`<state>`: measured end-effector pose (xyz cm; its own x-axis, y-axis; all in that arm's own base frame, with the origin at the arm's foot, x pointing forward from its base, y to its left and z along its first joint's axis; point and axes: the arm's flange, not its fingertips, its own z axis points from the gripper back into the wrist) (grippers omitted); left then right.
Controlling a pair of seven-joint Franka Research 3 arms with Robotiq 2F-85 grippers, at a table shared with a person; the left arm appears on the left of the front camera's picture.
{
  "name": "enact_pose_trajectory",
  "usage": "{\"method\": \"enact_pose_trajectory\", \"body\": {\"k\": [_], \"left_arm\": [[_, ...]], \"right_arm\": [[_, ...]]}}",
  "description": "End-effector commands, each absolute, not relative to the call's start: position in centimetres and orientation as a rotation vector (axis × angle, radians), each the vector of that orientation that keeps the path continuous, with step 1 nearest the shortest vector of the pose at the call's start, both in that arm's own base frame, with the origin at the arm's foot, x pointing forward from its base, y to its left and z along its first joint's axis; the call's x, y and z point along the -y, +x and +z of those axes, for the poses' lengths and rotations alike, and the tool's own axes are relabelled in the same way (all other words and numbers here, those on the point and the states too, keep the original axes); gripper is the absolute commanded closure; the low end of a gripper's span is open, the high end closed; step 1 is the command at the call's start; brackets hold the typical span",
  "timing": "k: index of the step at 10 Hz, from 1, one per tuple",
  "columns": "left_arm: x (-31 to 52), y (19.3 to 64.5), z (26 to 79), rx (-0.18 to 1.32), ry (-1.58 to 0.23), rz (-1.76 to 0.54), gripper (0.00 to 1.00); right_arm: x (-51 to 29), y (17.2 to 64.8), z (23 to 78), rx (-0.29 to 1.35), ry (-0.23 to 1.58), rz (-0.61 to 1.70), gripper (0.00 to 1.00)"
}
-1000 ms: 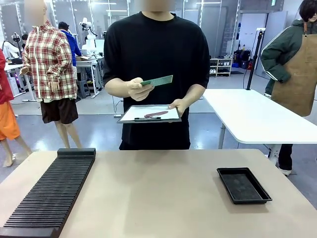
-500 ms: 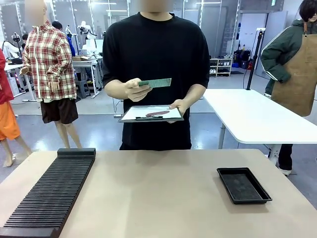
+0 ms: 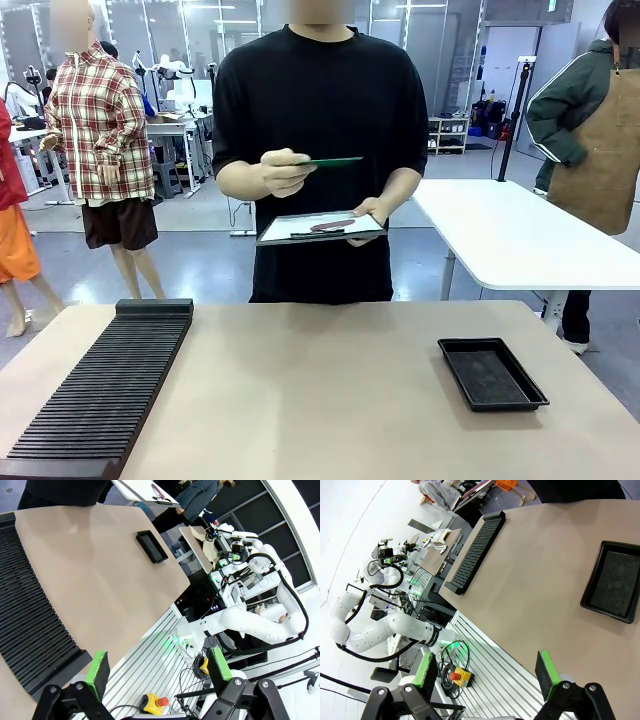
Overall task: Inspect the PCB.
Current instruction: Pick up the Blank PCB that the human is holding.
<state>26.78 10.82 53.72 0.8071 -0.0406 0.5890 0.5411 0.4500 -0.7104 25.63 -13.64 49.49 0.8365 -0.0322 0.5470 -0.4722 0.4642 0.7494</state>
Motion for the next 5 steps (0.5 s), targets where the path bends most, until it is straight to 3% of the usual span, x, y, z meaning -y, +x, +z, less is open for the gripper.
{"method": "enact_pose_trajectory", "body": {"k": [1,5], "left_arm": [[-10.84,26.74,53.74,0.542,-1.037,-0.378,0.0],[-10.84,26.74,53.74,0.542,-1.037,-0.378,0.0]], "right_arm": [[13.69,25.65,49.56,0.557,1.072,0.302,0.0],[13.69,25.65,49.56,0.557,1.072,0.302,0.0]]}}
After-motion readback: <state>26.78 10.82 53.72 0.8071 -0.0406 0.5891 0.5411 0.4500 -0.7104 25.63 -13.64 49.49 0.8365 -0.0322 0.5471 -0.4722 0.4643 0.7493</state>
